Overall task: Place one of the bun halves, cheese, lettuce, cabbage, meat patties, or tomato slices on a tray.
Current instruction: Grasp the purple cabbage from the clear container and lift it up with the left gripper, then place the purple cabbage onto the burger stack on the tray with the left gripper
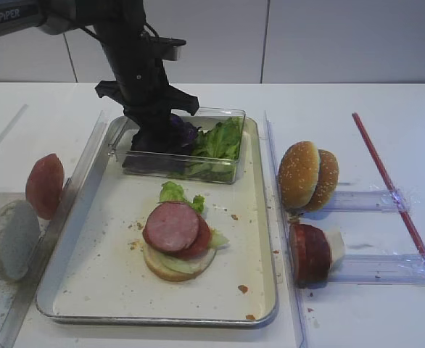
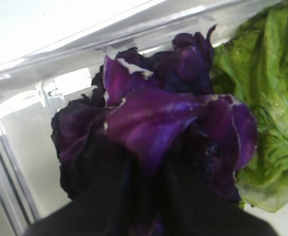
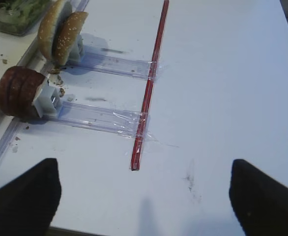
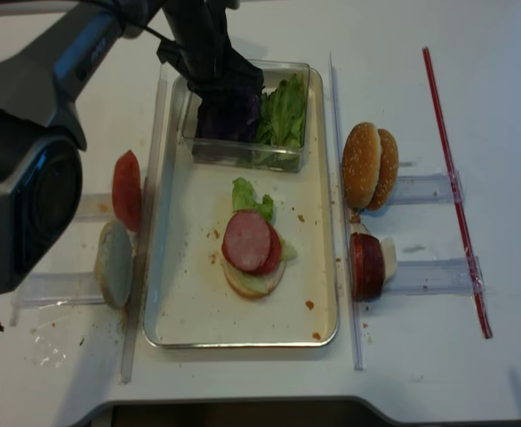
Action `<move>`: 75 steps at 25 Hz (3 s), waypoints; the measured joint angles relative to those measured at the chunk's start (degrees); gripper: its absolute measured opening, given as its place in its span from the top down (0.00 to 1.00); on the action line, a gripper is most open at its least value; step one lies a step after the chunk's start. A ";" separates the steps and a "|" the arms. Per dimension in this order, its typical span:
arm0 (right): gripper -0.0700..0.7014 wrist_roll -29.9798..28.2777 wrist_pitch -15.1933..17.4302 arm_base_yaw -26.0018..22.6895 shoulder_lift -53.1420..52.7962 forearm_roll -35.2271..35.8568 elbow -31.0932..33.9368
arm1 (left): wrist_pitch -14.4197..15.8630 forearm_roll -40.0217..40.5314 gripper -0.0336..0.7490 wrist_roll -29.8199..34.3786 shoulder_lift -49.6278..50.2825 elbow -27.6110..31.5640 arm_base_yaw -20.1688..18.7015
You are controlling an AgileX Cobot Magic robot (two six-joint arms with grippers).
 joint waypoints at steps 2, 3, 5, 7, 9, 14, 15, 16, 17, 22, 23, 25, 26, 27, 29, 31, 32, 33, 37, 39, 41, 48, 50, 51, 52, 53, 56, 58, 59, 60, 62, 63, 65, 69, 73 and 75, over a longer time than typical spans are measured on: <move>0.01 0.00 0.00 0.00 0.00 0.00 0.00 | 0.09 0.00 0.84 0.00 0.00 -0.10 0.00; 0.01 0.00 0.00 0.00 0.00 0.00 0.00 | 0.09 0.00 0.86 0.00 0.00 -0.10 0.00; 0.01 0.00 0.00 0.00 0.00 0.00 0.00 | 0.34 -0.09 0.88 0.00 0.00 -0.48 0.00; 0.01 0.00 0.00 0.00 0.00 0.00 0.00 | 0.59 -0.09 0.90 0.00 0.09 -1.07 0.00; 0.01 0.00 0.00 0.00 0.00 0.00 0.00 | 0.85 -0.09 0.90 -0.27 0.27 -1.90 0.00; 0.01 0.00 0.00 0.00 0.00 0.00 0.00 | 0.74 -0.09 0.91 -2.25 0.37 -3.49 0.00; 0.01 0.00 0.00 0.00 0.00 0.00 0.00 | 0.74 -0.09 0.91 -2.71 0.37 -3.49 0.00; 0.01 0.00 0.00 0.00 0.00 0.00 0.00 | 0.74 -0.09 0.91 -3.06 0.37 -3.49 0.00; 0.01 0.00 0.00 0.00 0.00 0.00 0.00 | 0.74 -0.09 0.91 -3.29 0.37 -3.49 0.00; 0.01 -0.13 0.00 0.00 0.00 0.00 0.00 | 0.74 0.40 0.91 -4.62 -1.74 -3.49 0.00; 0.01 -0.13 0.00 0.00 0.00 0.00 0.00 | 0.74 0.50 0.91 -4.85 -2.44 -3.36 0.00; 0.01 -0.13 0.00 0.00 0.00 0.00 0.00 | 0.74 0.50 0.91 -5.14 -4.59 -1.88 0.00; 0.01 -0.13 0.00 0.00 0.00 0.00 0.00 | 0.74 0.50 0.91 -5.24 -5.60 -1.11 0.00; 0.01 -0.13 0.00 0.00 0.00 0.00 0.00 | 0.74 0.50 0.91 -5.24 -6.41 -0.16 0.00; 0.01 -0.13 0.00 0.00 0.00 0.00 0.00 | 0.74 0.50 0.91 -5.37 -8.17 2.02 0.00; 0.01 -0.13 0.00 0.00 0.00 0.00 0.00 | 0.87 0.50 0.91 -5.58 -9.75 4.01 0.00; 0.01 -0.13 0.00 0.00 0.00 0.00 0.00 | 0.87 0.50 0.91 -5.95 -10.63 5.03 0.00; 0.01 -0.35 0.00 0.00 0.00 0.00 0.00 | 0.87 0.50 0.91 -6.22 -11.64 5.97 0.00; 0.01 -0.35 0.00 0.00 0.00 0.00 0.00 | 0.78 0.50 0.91 -6.45 -16.11 10.95 -0.14; 0.01 -0.35 0.00 0.00 0.00 0.00 0.00 | 0.78 0.50 0.91 -6.58 -18.96 13.75 -0.27; 0.01 -0.35 0.00 0.00 0.00 0.00 0.00 | 0.78 0.50 0.91 -6.69 -21.71 16.53 -0.39; 0.01 -0.35 0.00 0.00 0.00 0.00 0.00 | 0.78 -2.05 0.91 -6.69 -31.51 27.21 -0.47; 0.01 -0.35 0.00 0.00 0.00 0.00 0.00 | 0.78 -2.74 0.91 -6.56 -33.64 29.71 -0.47; 0.01 -0.35 0.00 0.00 0.00 0.00 0.00 | 0.78 -2.86 0.91 -6.44 -34.38 30.94 -0.47; 0.01 -0.35 0.00 0.00 0.00 0.00 0.00 | 0.78 -3.09 0.91 -6.44 -35.19 32.13 -0.47; 0.01 -0.35 0.00 0.00 0.00 0.00 0.00 | 0.78 -3.61 0.91 -6.28 -35.78 33.13 -0.47; 0.01 -0.35 0.00 0.00 0.00 0.00 0.00 | 0.78 -4.77 0.91 -6.17 -36.29 34.88 -0.93; 0.01 -0.35 0.00 0.00 0.00 0.00 0.00 | 0.65 -5.01 0.91 -6.09 -36.29 35.64 -2.22; 0.01 -0.35 0.00 0.00 0.00 0.00 0.00 | 0.65 -5.01 0.91 -6.09 -36.29 36.04 -3.04; 0.01 -0.35 0.00 0.00 0.00 0.00 0.00 | 0.55 -5.13 0.91 -6.09 -36.29 36.30 -4.18; 0.01 -0.35 0.00 0.00 0.00 0.00 0.00 | 0.54 -5.40 0.91 -6.09 -36.29 36.52 -6.31; 0.01 -0.35 0.00 0.00 0.00 0.00 0.00 | 0.54 -5.51 0.91 -6.06 -36.29 36.52 -7.46; 0.01 -0.35 0.00 0.00 0.00 0.00 0.00 | 0.44 -5.73 0.91 -5.96 -36.29 36.52 -9.31; 0.01 -0.35 0.00 0.00 0.00 0.00 0.00 | 0.46 -5.85 0.91 -5.93 -35.27 36.52 -11.35; 0.01 -0.35 0.00 0.00 0.00 0.00 0.00 | 0.17 -5.95 0.91 -5.93 -31.62 36.52 -12.67; 0.01 -0.35 0.00 0.00 0.00 0.00 0.00 | -0.98 -5.95 0.91 -5.83 -29.84 36.52 -13.03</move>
